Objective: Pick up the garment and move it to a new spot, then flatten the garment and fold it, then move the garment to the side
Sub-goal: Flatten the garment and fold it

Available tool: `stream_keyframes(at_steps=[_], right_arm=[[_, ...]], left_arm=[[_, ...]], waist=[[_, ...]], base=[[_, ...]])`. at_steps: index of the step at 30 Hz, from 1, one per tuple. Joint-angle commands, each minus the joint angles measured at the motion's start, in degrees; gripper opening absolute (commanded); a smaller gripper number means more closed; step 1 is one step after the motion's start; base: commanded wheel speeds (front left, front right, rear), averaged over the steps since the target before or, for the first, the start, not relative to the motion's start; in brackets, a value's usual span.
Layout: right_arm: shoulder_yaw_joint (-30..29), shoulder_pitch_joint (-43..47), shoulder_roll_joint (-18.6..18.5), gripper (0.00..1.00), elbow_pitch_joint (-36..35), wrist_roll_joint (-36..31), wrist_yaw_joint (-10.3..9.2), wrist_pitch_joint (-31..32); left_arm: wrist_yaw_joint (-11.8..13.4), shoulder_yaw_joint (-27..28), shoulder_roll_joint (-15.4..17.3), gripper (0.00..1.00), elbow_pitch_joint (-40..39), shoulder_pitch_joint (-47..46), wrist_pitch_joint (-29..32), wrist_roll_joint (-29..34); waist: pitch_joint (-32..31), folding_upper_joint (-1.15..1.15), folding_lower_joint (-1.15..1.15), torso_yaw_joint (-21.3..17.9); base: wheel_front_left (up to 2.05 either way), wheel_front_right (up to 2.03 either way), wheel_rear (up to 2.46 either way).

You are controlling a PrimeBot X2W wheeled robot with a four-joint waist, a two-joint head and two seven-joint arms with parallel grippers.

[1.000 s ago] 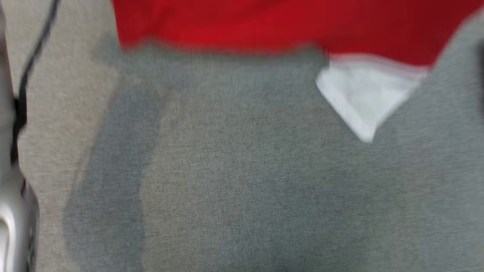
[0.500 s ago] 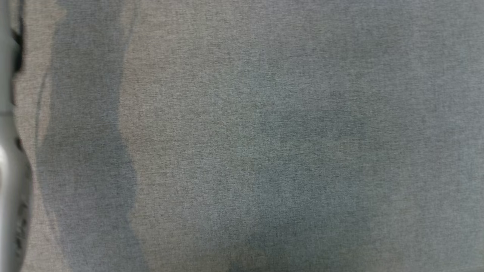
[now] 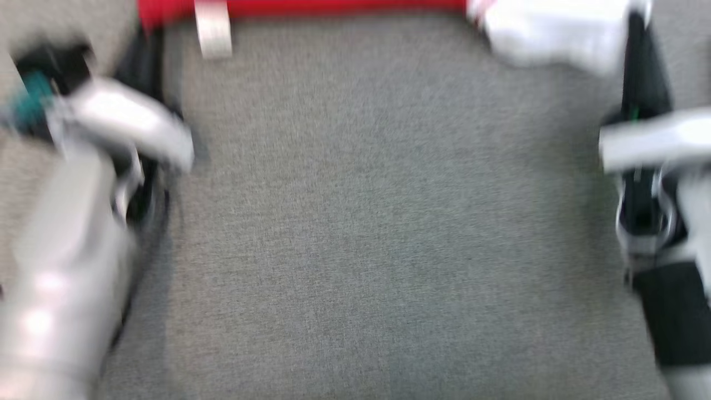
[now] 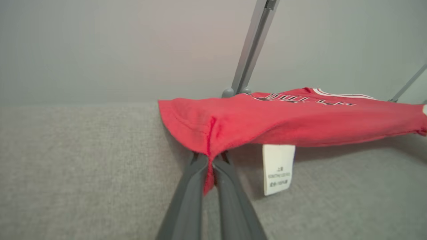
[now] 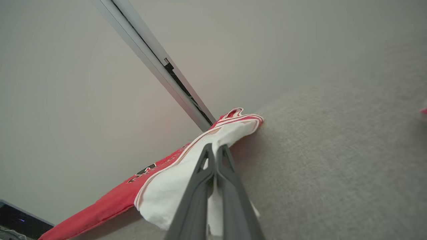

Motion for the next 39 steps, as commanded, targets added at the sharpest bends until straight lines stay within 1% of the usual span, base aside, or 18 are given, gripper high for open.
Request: stream_keyframes(at_steps=[1,3,5,7,11,15,17,19,22,25,29,31,32,37,38,39], right_arm=[[-0.17,3.22,-0.36,0.0,-0.7,1.29,0.05,-0.57],[0.31,10.12,-1.27,0.0,-2.83,1.93,0.05,-0.89],[-0.2,16.9,-1.12,0.0,-4.38,3.52,0.04,-1.1],[-0.07,23.33,-1.5,0.0,-5.79,3.52,0.04,-1.19],[-0.64,33.76,-1.01,0.0,-7.59,2.61,0.04,-1.13],[-2.51,42.15,-0.41,0.0,-8.66,0.59,0.04,-1.12],[-3.34,45.52,-0.08,0.0,-9.38,0.12,0.04,-1.1],[-3.96,48.41,0.08,0.0,-10.21,0.06,0.04,-1.09],[-4.8,50.11,0.15,0.0,-11.55,-0.04,0.04,-0.86],[-5.33,48.16,-0.14,0.0,-12.79,-0.71,0.04,0.18],[-5.78,43.48,-0.66,0.0,-14.28,-1.75,0.04,2.21],[-6.22,40.73,-1.05,0.0,-14.7,-2.2,0.04,3.51],[-6.32,39.31,-1.37,0.0,-14.68,-2.57,0.04,4.32],[-5.99,32.41,-2.09,0.0,-12.93,-4.5,0.04,8.08],[-5.99,32.41,-2.09,0.0,-12.93,-4.5,0.04,8.08],[-5.79,31.11,-2.05,0.0,-12.07,-4.97,0.04,8.87]], left_arm=[[-0.07,-0.34,1.02,0.0,-1.14,3.54,-0.35,-0.42],[0.12,0.42,1.83,0.0,-4.17,11.87,-0.56,-1.64],[1.3,0.79,1.51,0.0,-7.88,20.36,-0.72,-2.23],[2.74,0.58,1.58,0.0,-11.45,28.56,-0.76,-2.3],[7.28,0.82,0.8,0.0,-19.1,43.46,-0.84,-2.7],[10.52,-0.04,-1.19,0.0,-26.04,55.74,-0.75,-4.29],[12.11,-0.58,-2.09,0.0,-29.24,60.17,-0.21,-4.89],[13.07,-0.95,-2.57,0.0,-32.27,63.43,0.46,-5.62],[14.06,-1.31,-2.67,0.0,-35.99,65.73,2.03,-6.59],[13.63,-1.17,-3.01,0.0,-39.47,65.86,5.23,-9.24],[14.25,-1.27,-0.87,0.0,-43.41,62.79,10.93,-10.23],[14.0,-1.63,-0.31,0.0,-45.06,60.96,14.85,-11.72],[13.98,-1.71,0.67,0.0,-45.58,59.59,16.74,-11.73],[14.89,-2.52,2.76,0.0,-46.91,52.32,25.39,-12.2],[14.89,-2.52,2.76,0.0,-46.91,52.32,25.39,-12.2],[14.99,-2.66,3.3,0.0,-47.0,50.97,26.82,-12.05]], waist=[[-5.24,0.0,0.0,-0.21],[-8.72,0.0,0.0,-0.32],[-11.94,0.0,0.0,-0.2],[-15.01,0.0,0.0,0.07],[-20.14,0.0,0.0,-0.11],[-23.6,0.0,0.0,0.34],[-24.32,0.0,0.0,0.66],[-24.78,0.0,0.0,1.2],[-24.96,0.0,0.0,1.59],[-25.07,0.0,0.0,1.62],[-24.7,0.0,0.0,1.83],[-24.03,0.0,0.0,2.37],[-23.67,0.0,0.0,2.63],[-21.72,0.0,0.0,3.74],[-21.72,0.0,0.0,3.74],[-21.44,0.0,0.0,3.86]], base=[[0.0,0.0,0.0],[0.0,0.0,0.0],[0.0,0.0,0.0],[0.0,0.0,0.0],[0.0,0.0,0.0],[0.0,0.0,0.0],[0.0,0.0,0.0],[0.0,0.0,0.0],[0.0,0.0,0.0],[0.0,0.0,0.0],[0.0,0.0,0.0],[0.0,0.0,0.0],[0.0,0.0,0.0],[0.0,0.0,0.0],[0.0,0.0,0.0],[0.0,0.0,0.0]])
